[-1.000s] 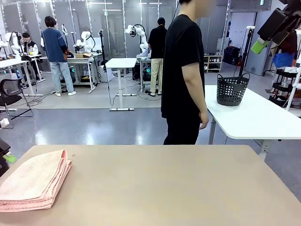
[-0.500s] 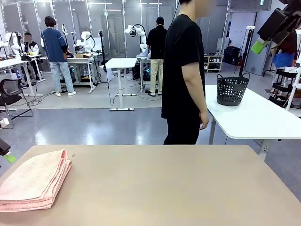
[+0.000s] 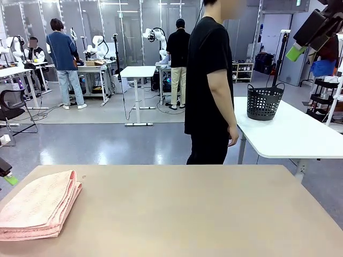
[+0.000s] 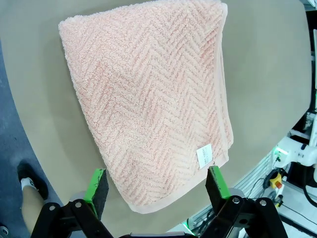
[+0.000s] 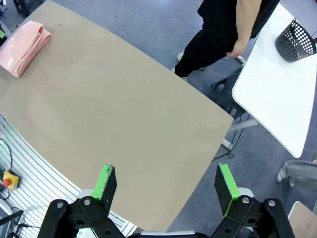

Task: Fold the towel.
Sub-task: Pick up the 100 cm Hotel Towel and place it on the left side of the table.

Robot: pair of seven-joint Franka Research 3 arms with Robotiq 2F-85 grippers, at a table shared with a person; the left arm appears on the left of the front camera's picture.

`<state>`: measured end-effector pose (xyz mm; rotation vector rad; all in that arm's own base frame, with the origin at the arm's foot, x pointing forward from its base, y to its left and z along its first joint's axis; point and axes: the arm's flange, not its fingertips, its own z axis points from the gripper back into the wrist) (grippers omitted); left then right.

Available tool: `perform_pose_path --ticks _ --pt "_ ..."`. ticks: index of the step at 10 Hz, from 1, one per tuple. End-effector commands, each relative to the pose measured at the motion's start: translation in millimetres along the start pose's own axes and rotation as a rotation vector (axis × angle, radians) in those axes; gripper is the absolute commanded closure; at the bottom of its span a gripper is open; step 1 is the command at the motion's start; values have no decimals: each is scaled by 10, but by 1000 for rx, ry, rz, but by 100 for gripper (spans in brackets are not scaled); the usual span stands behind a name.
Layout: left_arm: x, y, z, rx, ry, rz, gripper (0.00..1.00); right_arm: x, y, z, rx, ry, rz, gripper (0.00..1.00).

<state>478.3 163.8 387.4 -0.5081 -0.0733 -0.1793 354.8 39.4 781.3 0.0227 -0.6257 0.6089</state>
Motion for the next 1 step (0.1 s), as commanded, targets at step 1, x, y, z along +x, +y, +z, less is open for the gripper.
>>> perform_pose_path --ticks 1 --pt "9 -1 0 0 -1 10 0 -5 0 -5 0 1 2 0"
